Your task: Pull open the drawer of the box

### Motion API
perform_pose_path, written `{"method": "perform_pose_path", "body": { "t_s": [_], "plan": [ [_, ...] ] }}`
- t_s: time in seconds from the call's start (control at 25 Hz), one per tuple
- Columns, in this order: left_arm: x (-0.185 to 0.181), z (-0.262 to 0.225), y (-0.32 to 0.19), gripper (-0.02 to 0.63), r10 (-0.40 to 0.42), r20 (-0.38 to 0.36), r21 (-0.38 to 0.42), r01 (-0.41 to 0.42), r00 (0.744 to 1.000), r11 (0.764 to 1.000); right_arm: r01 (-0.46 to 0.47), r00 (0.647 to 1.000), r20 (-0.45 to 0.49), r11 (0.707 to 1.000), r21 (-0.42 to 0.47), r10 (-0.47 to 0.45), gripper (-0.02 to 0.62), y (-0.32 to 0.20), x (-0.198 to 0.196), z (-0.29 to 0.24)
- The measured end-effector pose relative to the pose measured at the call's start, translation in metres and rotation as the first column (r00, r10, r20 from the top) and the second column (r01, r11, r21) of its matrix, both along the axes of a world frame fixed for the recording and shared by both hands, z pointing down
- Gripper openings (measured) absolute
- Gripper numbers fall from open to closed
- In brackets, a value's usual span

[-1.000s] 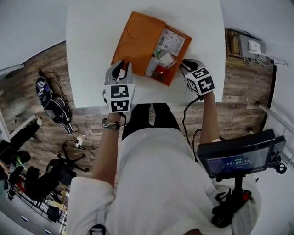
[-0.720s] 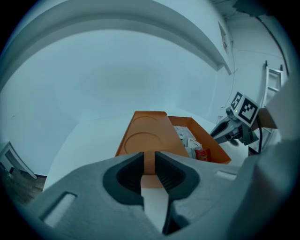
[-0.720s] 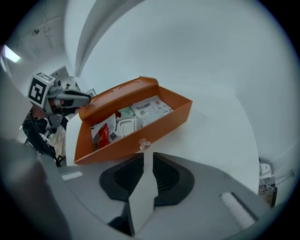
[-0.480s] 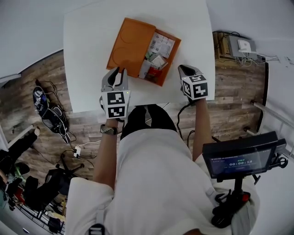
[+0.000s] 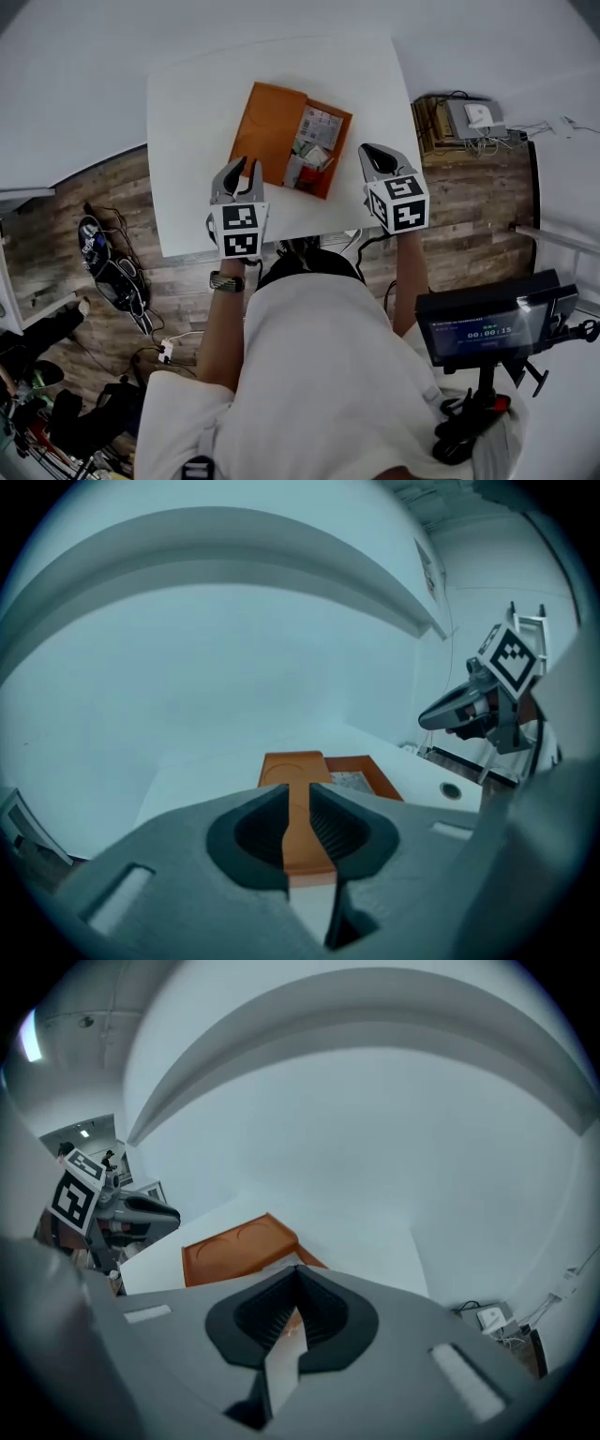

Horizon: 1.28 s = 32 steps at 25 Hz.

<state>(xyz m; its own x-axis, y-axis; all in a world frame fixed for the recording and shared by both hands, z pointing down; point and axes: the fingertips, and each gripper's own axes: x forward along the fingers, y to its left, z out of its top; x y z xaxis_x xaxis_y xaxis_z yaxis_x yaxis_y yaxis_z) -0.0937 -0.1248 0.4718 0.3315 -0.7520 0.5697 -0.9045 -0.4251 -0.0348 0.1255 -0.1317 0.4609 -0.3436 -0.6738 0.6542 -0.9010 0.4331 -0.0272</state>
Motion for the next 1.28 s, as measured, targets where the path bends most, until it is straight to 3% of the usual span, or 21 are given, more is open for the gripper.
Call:
{"method": "perform_pose_path", "body": {
  "t_s": [0.32, 0.52, 0.68, 0.88, 1.08, 1.28],
  "plan": [
    [0.003, -0.092, -0.011, 0.051, 0.005, -0.042, 0.171, 0.003, 0.999, 0.985, -0.025, 0.996, 0.091, 0.969, 0.245, 0.002, 0.002, -0.014, -0.012, -0.114],
    [-0.001, -0.139, -0.017, 0.006, 0.009, -0.043, 0.277, 0.003, 0.999, 0.961, -0.039, 0.993, 0.118, 0.930, 0.366, -0.005, 0.002, -0.015, -0.020, -0.174],
    [0.000, -0.172, -0.023, 0.006, 0.009, -0.034, 0.349, 0.003, 0.999, 0.937, -0.010, 0.994, 0.100, 0.906, 0.424, -0.036, 0.002, -0.012, -0.023, -0.208],
    [-0.004, -0.222, -0.022, 0.006, 0.016, -0.024, 0.454, -0.004, 1.000, 0.891, 0.034, 0.993, 0.082, 0.886, 0.462, -0.081, 0.002, -0.011, -0.039, -0.237],
    [-0.009, -0.275, -0.012, 0.006, 0.015, -0.014, 0.560, -0.004, 1.000, 0.828, 0.080, 0.991, 0.056, 0.863, 0.498, -0.124, 0.002, -0.006, -0.054, -0.262],
    [-0.006, -0.312, -0.006, 0.006, 0.043, -0.016, 0.629, -0.024, 0.999, 0.777, 0.078, 0.990, 0.058, 0.842, 0.534, -0.128, 0.002, -0.006, -0.061, -0.286]
  ]
}}
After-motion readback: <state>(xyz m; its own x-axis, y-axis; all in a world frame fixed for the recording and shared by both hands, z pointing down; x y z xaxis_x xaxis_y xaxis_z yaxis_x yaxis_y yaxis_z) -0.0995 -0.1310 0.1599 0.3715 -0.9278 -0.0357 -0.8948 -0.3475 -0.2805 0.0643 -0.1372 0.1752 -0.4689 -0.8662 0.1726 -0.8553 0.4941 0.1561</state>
